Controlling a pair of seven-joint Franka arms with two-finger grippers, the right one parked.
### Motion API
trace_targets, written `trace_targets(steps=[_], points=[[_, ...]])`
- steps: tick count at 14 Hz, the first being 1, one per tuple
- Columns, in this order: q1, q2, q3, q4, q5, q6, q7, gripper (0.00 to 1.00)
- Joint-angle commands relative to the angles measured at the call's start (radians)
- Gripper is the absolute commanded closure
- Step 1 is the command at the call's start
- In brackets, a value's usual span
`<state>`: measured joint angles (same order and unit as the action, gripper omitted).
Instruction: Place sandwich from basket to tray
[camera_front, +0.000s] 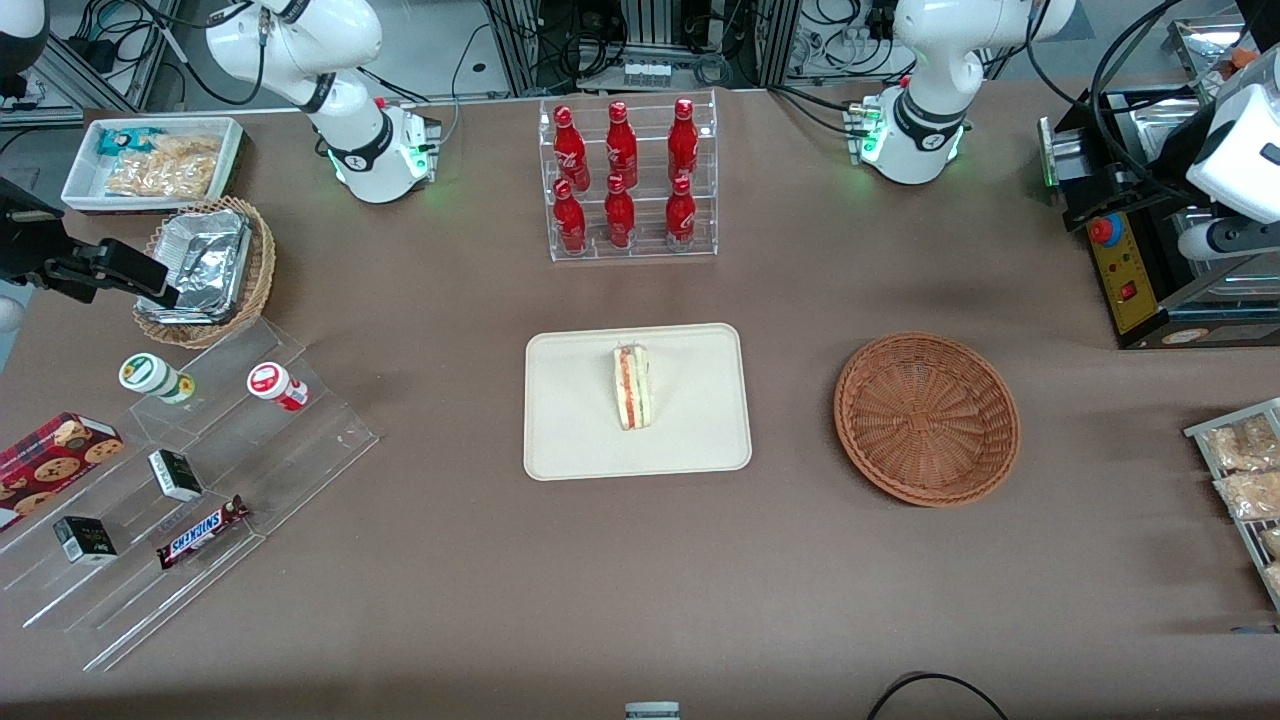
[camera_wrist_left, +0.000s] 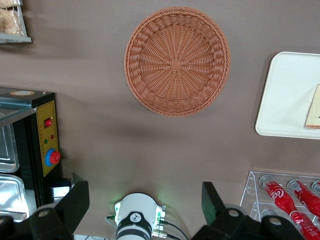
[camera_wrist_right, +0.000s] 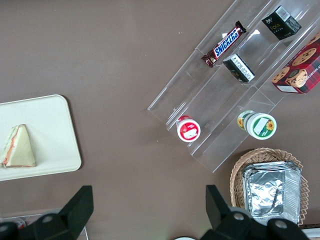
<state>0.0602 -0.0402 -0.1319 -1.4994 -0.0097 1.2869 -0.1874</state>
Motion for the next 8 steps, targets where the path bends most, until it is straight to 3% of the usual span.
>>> trace_targets(steps=[1,3,8], points=[[0.018,0.014,-0.014,0.036,0.004,0.023,0.017,0.0],[0.015,0.016,-0.017,0.037,0.054,0.038,0.009,0.0],[0.018,0.02,-0.017,0.057,0.045,0.04,0.014,0.0]])
